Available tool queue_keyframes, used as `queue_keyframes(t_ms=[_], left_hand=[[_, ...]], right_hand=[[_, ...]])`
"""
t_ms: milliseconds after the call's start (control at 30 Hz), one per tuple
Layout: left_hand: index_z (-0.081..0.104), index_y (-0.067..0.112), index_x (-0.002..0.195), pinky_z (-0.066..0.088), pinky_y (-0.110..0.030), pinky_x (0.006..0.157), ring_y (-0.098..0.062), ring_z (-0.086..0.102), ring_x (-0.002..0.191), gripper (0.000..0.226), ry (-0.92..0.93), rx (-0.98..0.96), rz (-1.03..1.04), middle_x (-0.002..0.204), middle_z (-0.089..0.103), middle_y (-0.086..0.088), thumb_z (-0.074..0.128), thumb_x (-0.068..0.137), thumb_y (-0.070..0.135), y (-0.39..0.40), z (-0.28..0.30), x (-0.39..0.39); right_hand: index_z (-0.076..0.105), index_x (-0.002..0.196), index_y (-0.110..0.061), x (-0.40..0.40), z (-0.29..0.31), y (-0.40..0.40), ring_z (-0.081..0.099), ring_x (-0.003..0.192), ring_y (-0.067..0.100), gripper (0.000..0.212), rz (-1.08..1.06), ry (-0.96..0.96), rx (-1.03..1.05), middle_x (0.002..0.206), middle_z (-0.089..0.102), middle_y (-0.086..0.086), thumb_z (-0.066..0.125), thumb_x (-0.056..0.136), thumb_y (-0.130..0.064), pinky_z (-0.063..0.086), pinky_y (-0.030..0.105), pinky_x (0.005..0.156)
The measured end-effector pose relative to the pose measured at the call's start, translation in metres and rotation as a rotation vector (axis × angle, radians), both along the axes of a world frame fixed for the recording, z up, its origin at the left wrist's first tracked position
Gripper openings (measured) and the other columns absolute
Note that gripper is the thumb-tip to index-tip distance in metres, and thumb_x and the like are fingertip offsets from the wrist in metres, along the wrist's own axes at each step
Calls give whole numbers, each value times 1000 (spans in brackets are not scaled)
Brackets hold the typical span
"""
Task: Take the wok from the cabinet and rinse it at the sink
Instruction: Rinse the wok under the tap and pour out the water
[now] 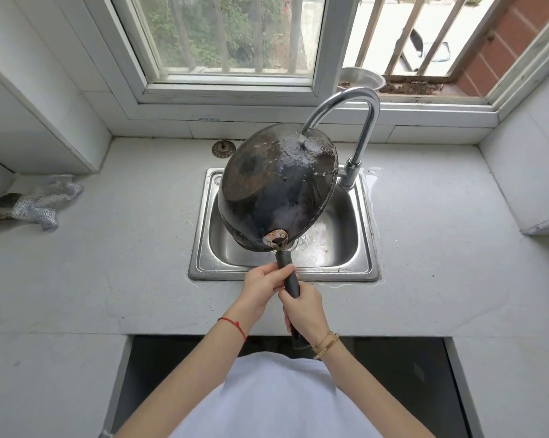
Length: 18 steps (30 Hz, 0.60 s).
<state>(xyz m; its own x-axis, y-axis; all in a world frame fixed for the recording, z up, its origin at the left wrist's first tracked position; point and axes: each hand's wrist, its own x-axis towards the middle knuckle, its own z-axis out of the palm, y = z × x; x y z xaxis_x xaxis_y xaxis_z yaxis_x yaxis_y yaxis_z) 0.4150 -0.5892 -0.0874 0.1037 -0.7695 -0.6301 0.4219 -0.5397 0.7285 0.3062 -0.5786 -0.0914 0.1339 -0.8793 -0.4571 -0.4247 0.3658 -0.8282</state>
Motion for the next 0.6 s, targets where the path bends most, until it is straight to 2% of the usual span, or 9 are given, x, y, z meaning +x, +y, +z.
queue_keyframes(t_ms=[100, 400, 600], left_hand=[[67, -1, 118, 54, -34, 94, -31, 67, 110, 36, -8, 5, -15, 112, 72, -19, 72, 86, 14, 0, 0, 1], [68, 0, 116, 55, -33, 93, -29, 68, 108, 36, -51, 4, -43, 110, 73, -17, 74, 85, 17, -1, 1, 4], [67, -1, 118, 51, -42, 101, -31, 67, 110, 38, -72, 5, -55, 112, 72, -18, 74, 85, 18, 1, 2, 5]], right_hand=[[53, 63, -8, 1, 1, 0, 52, 32, 19, 26, -13, -15, 2, 49, 53, 13, 56, 89, -12, 45, 29, 35], [55, 64, -6, 4, 3, 2, 52, 33, 19, 26, -30, -28, 19, 51, 53, 15, 57, 89, -11, 47, 30, 36], [55, 66, -6, 5, 4, 3, 52, 32, 18, 24, -35, -37, 22, 51, 53, 12, 56, 89, -9, 46, 28, 35]])
